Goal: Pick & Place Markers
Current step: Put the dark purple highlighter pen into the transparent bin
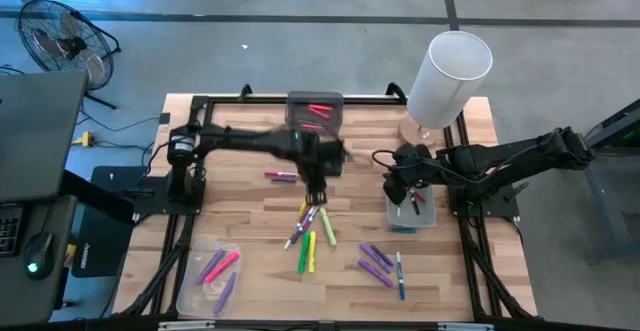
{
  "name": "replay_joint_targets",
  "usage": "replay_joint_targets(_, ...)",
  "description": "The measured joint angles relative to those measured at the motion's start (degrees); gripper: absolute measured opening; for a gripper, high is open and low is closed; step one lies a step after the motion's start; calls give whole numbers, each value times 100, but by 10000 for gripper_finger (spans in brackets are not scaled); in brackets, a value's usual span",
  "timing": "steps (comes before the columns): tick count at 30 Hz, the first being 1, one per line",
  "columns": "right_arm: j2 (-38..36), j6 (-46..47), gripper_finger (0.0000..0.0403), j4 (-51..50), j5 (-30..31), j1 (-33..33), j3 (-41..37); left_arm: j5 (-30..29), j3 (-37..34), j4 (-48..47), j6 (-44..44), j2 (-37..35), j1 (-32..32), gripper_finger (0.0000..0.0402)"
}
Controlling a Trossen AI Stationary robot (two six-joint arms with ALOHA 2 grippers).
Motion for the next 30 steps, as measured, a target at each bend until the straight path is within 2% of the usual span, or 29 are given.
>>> replay_joint_targets(5,0,-12,119,0,51,0,0,-310,-660,394,-615,-182,-695,3)
replay_joint_targets(8,1,24,119,11,52,0,0,-291,-1086,791,-913,-346,-939,1)
replay_joint_targets(10,2,30,119,61,-64,0,0,-432,-1586,527,-1034,-668,-1069,1)
replay_joint_targets(12,5,35,119,115,-144,2,0,-487,-1986,1137,-1170,-959,-1131,1)
replay_joint_targets(14,15,26,115,238,-217,18,-4,-587,-2553,1152,-1372,-1466,-1148,1)
replay_joint_targets(15,17,-9,110,314,-227,34,-2,-624,-2811,1126,-1469,-1681,-1174,1)
replay_joint_targets(17,34,-105,86,486,-240,86,-7,-827,-3233,1760,-1577,-2109,-1191,1)
replay_joint_targets(19,69,-101,47,796,-264,128,-4,-953,-3689,1562,-1710,-2622,-1195,0)
replay_joint_targets(21,153,-100,13,971,-366,202,76,-1049,-4079,1762,-1773,-3139,-1204,0)
replay_joint_targets(23,352,-154,12,1083,-307,333,340,-1172,-4459,1583,-1794,-3642,-1195,0)
replay_joint_targets(25,688,-261,10,952,-161,532,745,-1260,-4737,1792,-1788,-4081,-1193,0)
replay_joint_targets(27,1111,-336,3,656,-34,696,1327,-1321,-5043,1512,-1790,-4574,-1191,0)
replay_joint_targets(30,1940,-355,5,-186,1,903,2276,-1351,-5227,1717,-1776,-5057,-1191,0)
